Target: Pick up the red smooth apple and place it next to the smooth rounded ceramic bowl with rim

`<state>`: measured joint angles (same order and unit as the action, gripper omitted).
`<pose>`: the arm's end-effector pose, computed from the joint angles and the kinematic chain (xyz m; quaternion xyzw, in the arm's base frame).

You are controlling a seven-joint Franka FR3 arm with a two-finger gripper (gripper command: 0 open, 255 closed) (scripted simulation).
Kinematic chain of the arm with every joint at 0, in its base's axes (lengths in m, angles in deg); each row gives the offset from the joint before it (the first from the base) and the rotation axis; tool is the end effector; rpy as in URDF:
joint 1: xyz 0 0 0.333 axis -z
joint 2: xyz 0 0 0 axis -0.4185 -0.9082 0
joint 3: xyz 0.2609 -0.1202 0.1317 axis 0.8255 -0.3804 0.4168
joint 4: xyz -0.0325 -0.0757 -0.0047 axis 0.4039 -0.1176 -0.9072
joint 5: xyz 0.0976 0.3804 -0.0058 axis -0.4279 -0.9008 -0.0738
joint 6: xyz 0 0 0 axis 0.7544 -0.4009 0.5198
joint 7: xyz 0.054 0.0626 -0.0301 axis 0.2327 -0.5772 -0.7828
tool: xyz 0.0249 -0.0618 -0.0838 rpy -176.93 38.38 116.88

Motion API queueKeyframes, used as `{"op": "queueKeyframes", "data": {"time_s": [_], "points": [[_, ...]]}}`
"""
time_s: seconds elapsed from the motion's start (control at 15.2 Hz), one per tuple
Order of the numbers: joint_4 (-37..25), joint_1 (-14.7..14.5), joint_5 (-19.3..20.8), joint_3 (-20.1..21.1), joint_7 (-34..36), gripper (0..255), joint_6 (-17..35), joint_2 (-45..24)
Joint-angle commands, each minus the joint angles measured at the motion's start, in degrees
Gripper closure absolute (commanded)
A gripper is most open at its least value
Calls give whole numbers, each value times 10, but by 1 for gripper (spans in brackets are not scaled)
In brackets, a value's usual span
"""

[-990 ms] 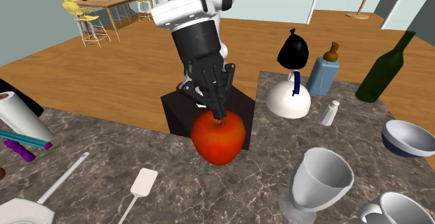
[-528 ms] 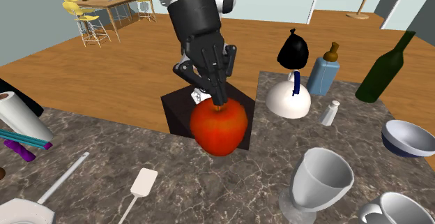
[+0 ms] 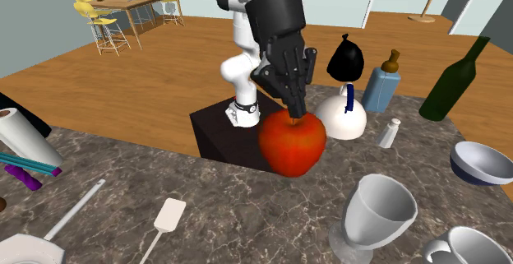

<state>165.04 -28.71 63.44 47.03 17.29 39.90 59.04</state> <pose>0.5188 -0.2987 0.7036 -0.9747 -0.0680 -0.2127 0.0029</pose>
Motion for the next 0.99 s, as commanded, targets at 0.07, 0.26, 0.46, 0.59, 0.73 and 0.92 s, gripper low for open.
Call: {"op": "queueKeyframes", "data": {"time_s": [0.07, 0.26, 0.46, 0.59, 0.73, 0.92], "points": [[24, -33, 28, 19, 45, 255, 26, 16], [39, -59, 46, 37, 86, 255, 47, 20], [45, -82, 60, 54, 124, 255, 64, 17], [45, -96, 67, 65, 149, 255, 73, 12], [41, -109, 73, 74, 172, 255, 81, 4], [29, -128, 79, 88, 206, 255, 90, -14]]}}
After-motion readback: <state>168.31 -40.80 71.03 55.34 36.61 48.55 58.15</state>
